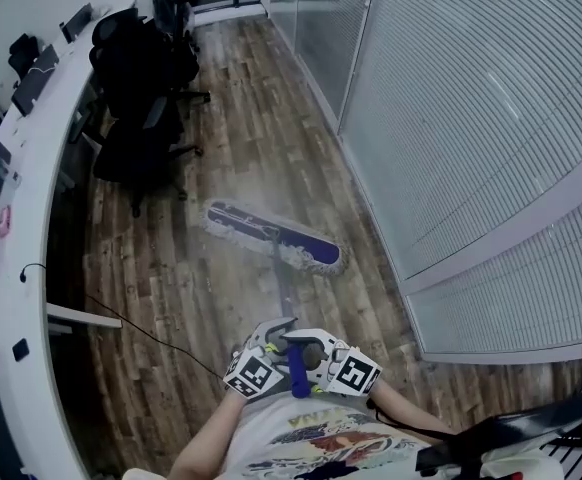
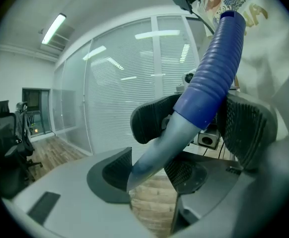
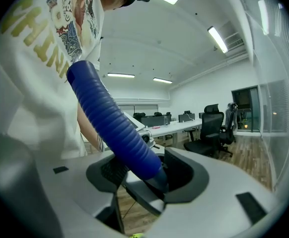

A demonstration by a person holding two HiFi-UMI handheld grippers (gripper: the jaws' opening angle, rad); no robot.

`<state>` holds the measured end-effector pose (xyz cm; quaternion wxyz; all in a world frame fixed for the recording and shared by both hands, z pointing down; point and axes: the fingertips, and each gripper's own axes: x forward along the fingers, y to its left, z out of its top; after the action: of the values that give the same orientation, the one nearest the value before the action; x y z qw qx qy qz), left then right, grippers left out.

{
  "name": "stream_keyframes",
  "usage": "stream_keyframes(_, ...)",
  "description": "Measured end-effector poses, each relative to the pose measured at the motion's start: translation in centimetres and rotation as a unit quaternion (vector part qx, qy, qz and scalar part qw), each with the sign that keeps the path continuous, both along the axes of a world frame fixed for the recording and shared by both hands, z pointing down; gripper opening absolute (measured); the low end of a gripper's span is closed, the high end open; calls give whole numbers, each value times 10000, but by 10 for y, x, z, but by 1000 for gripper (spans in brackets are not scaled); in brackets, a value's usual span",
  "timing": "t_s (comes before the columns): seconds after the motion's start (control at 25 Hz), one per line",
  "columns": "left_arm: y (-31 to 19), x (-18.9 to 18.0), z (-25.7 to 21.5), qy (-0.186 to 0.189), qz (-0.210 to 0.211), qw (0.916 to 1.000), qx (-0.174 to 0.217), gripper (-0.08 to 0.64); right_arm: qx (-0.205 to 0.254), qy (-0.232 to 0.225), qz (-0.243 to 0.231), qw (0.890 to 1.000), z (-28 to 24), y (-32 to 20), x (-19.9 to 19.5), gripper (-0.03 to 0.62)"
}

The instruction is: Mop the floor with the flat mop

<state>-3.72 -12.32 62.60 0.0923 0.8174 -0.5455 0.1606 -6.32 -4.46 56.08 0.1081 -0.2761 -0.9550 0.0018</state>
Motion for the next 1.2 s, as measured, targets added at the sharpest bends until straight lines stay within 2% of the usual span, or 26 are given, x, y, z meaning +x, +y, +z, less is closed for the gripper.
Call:
stream_keyframes(0.28, -25, -114, -10, -86, 93, 9999, 64, 176, -45, -152, 119, 9998, -11, -24, -116, 209)
stream_keyframes(0.68, -99, -218, -6, -10, -165, 9999, -7, 176, -46, -225, -38, 9997, -6, -98, -216, 209)
stream_keyframes(0.96, -194, -326, -2, 269, -716, 9968, -213, 178, -117, -313, -286, 9990, -6, -195, -317, 209)
stream_keyframes(1.2, -293, -405, -8, -81, -656, 9975, -235, 173, -248, -447, -316, 9982, -13, -295, -395, 209)
